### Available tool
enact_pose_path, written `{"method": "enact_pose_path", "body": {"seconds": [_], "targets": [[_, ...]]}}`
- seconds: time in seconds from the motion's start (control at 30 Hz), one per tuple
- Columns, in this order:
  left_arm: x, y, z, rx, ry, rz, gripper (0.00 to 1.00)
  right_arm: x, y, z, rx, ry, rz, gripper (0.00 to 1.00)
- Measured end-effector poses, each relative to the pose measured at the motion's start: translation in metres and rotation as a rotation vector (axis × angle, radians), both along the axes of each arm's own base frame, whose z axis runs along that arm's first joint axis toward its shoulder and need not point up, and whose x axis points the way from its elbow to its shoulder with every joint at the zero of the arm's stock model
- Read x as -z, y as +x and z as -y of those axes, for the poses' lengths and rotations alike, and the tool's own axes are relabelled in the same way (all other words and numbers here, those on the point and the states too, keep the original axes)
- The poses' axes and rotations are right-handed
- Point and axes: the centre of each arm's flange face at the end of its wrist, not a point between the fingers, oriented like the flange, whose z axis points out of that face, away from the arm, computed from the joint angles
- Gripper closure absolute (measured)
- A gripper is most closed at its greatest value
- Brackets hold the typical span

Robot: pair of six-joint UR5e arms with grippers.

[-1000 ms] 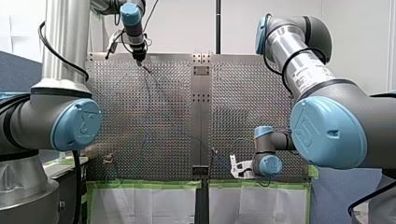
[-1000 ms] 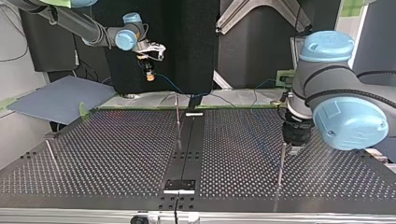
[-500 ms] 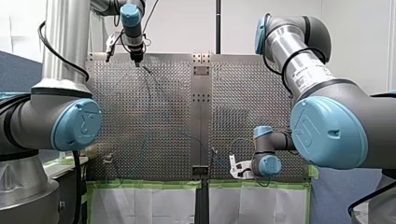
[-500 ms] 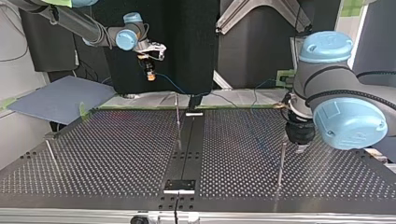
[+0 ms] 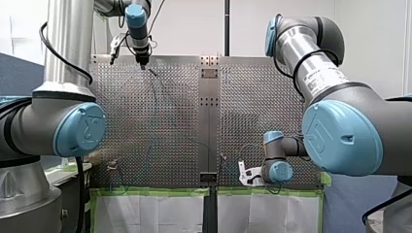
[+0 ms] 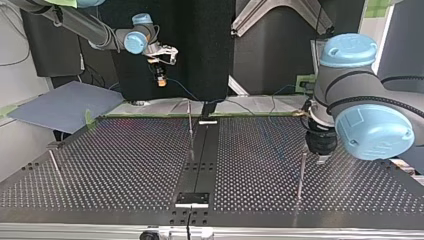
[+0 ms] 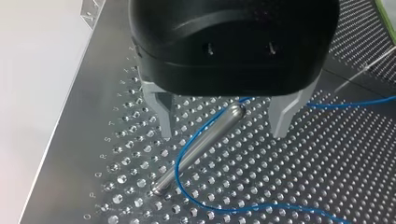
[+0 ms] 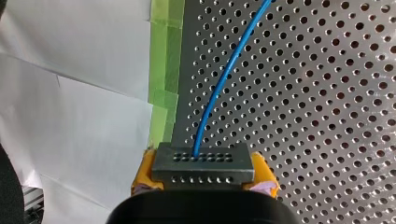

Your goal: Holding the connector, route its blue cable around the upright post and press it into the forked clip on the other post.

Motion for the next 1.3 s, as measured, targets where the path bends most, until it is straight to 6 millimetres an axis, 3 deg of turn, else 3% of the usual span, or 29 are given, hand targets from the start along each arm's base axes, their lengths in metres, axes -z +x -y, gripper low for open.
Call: {"method": "enact_pose_path", "body": {"seconds": [0.6,1.0,1.3], "targets": [[0.001,-0.001,0.006,0.025,0.026,0.003,0.0,0.0,0.0,0.001,0.0,-0.003,0.001,1.0],[-0.003,-0.006,0.036,0.08,0.124,0.073,0.0,0.0,0.001,0.001,-0.002,-0.003,0.004,1.0],[0.02,-0.017,0.063,0.113,0.217,0.08,0.0,0.0,0.001,0.001,-0.002,-0.004,0.004,1.0]]}}
